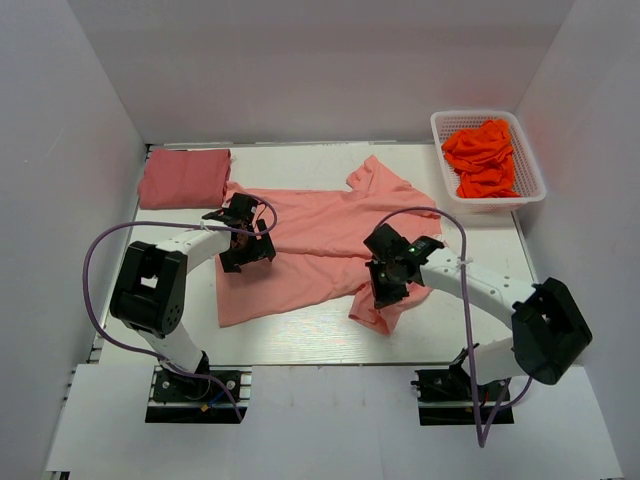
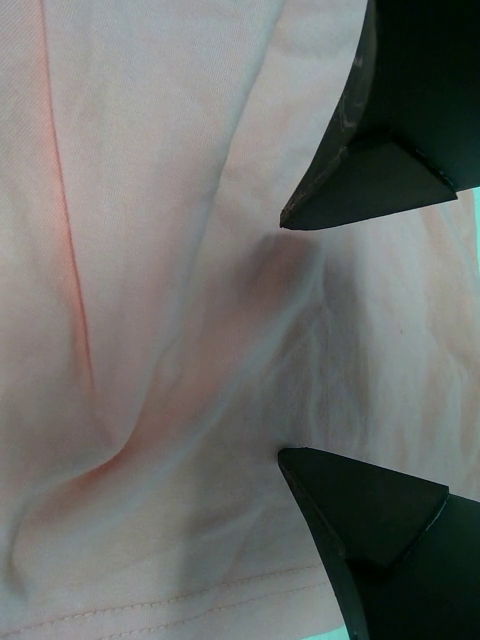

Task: Fold and stack the t-shirts
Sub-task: Flatten out the tshirt

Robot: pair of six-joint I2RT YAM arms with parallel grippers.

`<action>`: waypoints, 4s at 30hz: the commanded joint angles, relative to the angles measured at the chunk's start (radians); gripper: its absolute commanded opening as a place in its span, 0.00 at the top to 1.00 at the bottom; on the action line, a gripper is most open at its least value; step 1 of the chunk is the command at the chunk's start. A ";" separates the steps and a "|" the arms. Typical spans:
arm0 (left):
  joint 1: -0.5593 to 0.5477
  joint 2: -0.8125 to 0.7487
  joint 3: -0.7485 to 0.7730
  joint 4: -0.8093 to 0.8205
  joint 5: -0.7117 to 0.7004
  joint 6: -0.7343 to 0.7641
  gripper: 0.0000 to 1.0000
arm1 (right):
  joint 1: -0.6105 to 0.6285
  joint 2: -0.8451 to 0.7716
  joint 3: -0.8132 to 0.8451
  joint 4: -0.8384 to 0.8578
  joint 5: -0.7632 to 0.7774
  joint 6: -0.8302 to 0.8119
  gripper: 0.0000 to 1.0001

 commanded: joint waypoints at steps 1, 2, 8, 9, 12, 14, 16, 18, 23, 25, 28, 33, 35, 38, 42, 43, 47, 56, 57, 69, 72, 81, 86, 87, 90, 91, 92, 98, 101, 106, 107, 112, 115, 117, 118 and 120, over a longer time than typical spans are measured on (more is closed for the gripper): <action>0.001 0.004 0.002 0.012 0.002 0.000 0.00 | 0.012 0.058 0.018 0.077 -0.027 -0.030 0.93; 0.001 0.004 0.002 0.012 0.002 0.000 0.00 | 0.012 0.071 0.018 0.096 -0.032 -0.030 0.93; 0.001 0.004 0.012 0.003 0.002 0.000 0.00 | 0.012 0.049 0.038 0.121 -0.044 -0.050 0.37; 0.001 0.014 0.012 0.003 0.002 0.000 0.00 | 0.012 0.003 0.041 0.116 -0.044 -0.050 0.29; 0.001 0.014 0.012 0.003 -0.008 0.000 0.00 | 0.000 -0.051 0.044 0.073 0.022 -0.014 0.10; 0.001 0.014 0.012 0.003 -0.017 0.000 0.00 | -0.015 -0.117 0.056 0.023 0.071 0.017 0.10; 0.001 0.014 0.012 0.003 -0.017 0.000 0.00 | -0.040 -0.169 0.044 -0.011 0.082 0.046 0.10; 0.001 0.014 0.012 0.003 -0.017 0.000 0.00 | -0.070 -0.195 0.015 -0.004 0.077 0.057 0.10; 0.001 0.047 0.053 -0.026 -0.026 0.000 0.00 | -0.169 -0.176 -0.058 0.030 0.068 0.065 0.10; 0.001 0.047 0.076 -0.037 -0.035 0.000 0.00 | -0.221 -0.163 -0.069 0.065 0.069 0.062 0.10; 0.001 0.058 0.087 -0.037 -0.046 0.000 0.00 | -0.288 -0.142 -0.115 0.136 0.048 0.069 0.10; 0.010 0.080 0.087 -0.037 -0.035 0.000 0.00 | -0.356 -0.060 -0.186 0.240 -0.006 0.063 0.10; 0.010 0.080 0.087 -0.037 -0.035 -0.009 0.00 | -0.365 -0.047 -0.203 0.312 -0.044 0.056 0.10; 0.010 0.089 0.087 -0.037 -0.046 -0.009 0.00 | -0.403 -0.031 -0.258 0.390 -0.073 0.054 0.10; 0.019 0.098 0.087 -0.046 -0.057 -0.009 0.00 | -0.440 -0.010 -0.295 0.395 -0.052 0.046 0.10; 0.019 0.109 0.087 -0.059 -0.079 -0.009 0.00 | -0.451 -0.011 -0.319 0.381 -0.032 0.062 0.10; 0.019 0.121 0.105 -0.071 -0.101 -0.009 0.00 | -0.561 -0.027 -0.390 0.342 -0.021 0.094 0.10; 0.039 0.181 0.163 -0.085 -0.110 0.000 0.00 | -0.832 -0.073 -0.401 0.239 0.051 0.073 0.10; 0.039 0.181 0.163 -0.085 -0.101 0.000 0.00 | -0.848 -0.068 -0.395 0.242 0.046 0.047 0.10; 0.008 0.000 0.203 -0.043 0.074 0.127 0.00 | -0.910 -0.303 -0.150 0.138 -0.107 -0.171 0.10; 0.008 -0.064 0.203 -0.024 0.097 0.136 0.00 | -0.882 -0.352 -0.074 0.088 -0.134 -0.184 0.10; 0.008 0.136 0.343 0.009 0.075 0.118 0.00 | -0.694 -0.102 0.085 0.271 -0.193 -0.190 0.10; 0.008 0.212 0.326 -0.004 0.064 0.086 0.00 | -0.608 0.130 0.176 0.331 -0.139 -0.196 0.10; 0.008 0.212 0.299 0.010 0.064 0.069 0.00 | -0.592 0.178 0.173 0.334 -0.144 -0.185 0.10; 0.008 0.187 0.162 0.056 0.110 0.025 0.00 | -0.569 0.282 0.165 0.305 -0.121 -0.143 0.10; 0.008 0.187 0.138 0.056 0.120 0.025 0.00 | -0.569 0.291 0.153 0.306 -0.116 -0.136 0.10; 0.008 0.158 0.109 0.065 0.133 0.015 0.00 | -0.569 0.297 0.101 0.311 -0.113 -0.109 0.10; -0.027 0.012 -0.108 0.067 0.236 -0.037 0.00 | -0.575 0.104 -0.201 0.165 -0.021 0.020 0.10; -0.059 -0.129 -0.223 0.039 0.345 -0.072 0.00 | -0.565 -0.096 -0.324 0.052 -0.055 0.088 0.10; -0.084 -0.357 -0.250 -0.020 0.392 -0.107 0.00 | -0.519 -0.333 -0.200 -0.096 -0.092 0.068 0.10; -0.084 -0.373 -0.210 -0.052 0.350 -0.107 0.00 | -0.511 -0.333 -0.160 -0.103 -0.077 0.053 0.10; -0.053 -0.307 0.077 -0.152 0.033 -0.051 0.00 | -0.454 -0.104 0.276 -0.010 0.011 -0.095 0.10; -0.041 -0.159 0.250 -0.303 -0.187 -0.118 0.00 | -0.424 0.105 0.475 0.062 0.072 -0.203 0.10; -0.013 -0.096 0.315 -0.362 -0.303 -0.170 0.00 | -0.416 0.195 0.562 0.059 0.164 -0.217 0.10; 0.028 -0.074 0.315 -0.362 -0.314 -0.184 0.00 | -0.419 0.331 0.698 0.047 0.184 -0.240 0.10; 0.083 -0.019 0.306 -0.323 -0.279 -0.184 0.00 | -0.426 0.465 0.835 0.035 0.235 -0.262 0.11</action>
